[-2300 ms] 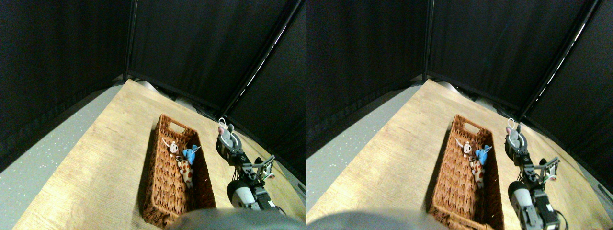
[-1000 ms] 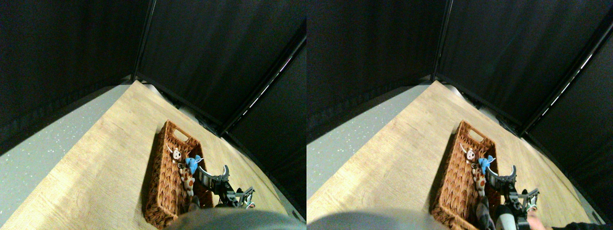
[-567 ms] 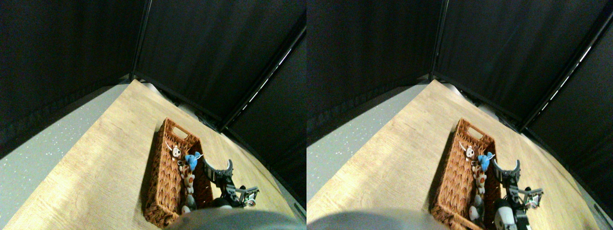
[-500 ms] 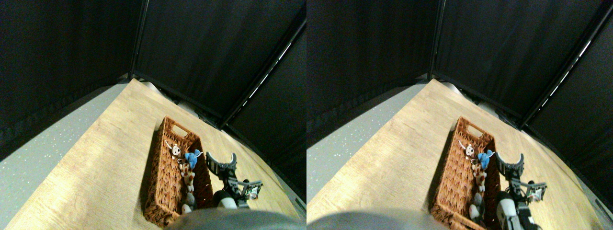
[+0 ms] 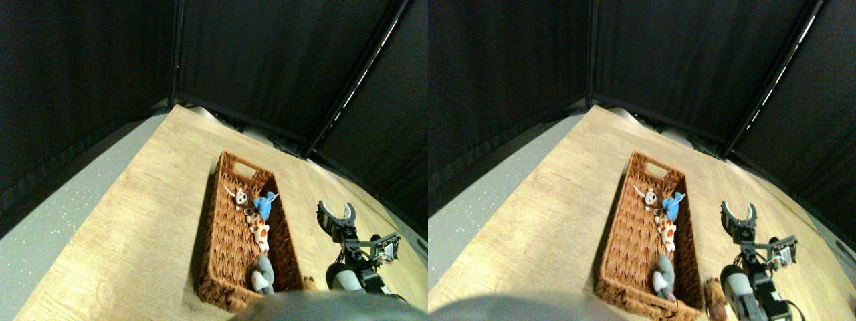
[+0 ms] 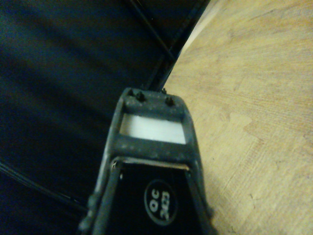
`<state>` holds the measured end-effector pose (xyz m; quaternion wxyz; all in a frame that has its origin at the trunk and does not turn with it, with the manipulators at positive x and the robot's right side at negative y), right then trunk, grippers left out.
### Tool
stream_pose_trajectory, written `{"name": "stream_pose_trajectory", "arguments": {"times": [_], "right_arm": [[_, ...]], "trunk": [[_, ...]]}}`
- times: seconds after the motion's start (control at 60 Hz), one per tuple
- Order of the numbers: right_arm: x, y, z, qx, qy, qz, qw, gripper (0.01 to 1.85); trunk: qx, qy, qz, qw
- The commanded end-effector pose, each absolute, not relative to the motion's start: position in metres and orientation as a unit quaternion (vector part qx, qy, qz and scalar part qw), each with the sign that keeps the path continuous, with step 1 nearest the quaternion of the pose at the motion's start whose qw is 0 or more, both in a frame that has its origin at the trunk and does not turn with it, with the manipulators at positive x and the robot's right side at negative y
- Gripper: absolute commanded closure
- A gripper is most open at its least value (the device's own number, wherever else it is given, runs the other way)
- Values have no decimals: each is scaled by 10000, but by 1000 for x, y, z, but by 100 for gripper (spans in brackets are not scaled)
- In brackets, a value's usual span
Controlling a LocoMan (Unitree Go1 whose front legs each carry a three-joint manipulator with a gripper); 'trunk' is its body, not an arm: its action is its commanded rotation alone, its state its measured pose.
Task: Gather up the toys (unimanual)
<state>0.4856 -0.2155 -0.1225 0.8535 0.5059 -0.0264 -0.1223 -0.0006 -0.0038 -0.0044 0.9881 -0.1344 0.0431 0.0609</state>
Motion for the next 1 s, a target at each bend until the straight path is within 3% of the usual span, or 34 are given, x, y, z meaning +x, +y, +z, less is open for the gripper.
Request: {"name": "stream_pose_trajectory", "arguments": {"times": [0.017, 0.233, 0.383, 0.667, 0.817, 1.0], "right_arm": [[486, -234, -118, 5344, -403, -964, 8388, 143], [473, -235, -140, 5714, 211, -898, 8155, 146], [473, -240, -148, 5666, 578, -728, 8187, 147], [454, -238, -157, 5729, 908, -876, 8099, 144], [435, -234, -164, 5625, 963, -1155, 8130, 128], [424, -234, -188, 5955, 1050, -1183, 7876, 138]], "trunk": [[-1250, 481, 388, 9902], [-1251, 518, 362, 9901], [-1265, 528, 355, 9899], [-1296, 510, 381, 9895], [-1334, 513, 414, 9889], [-1362, 533, 442, 9883]]}}
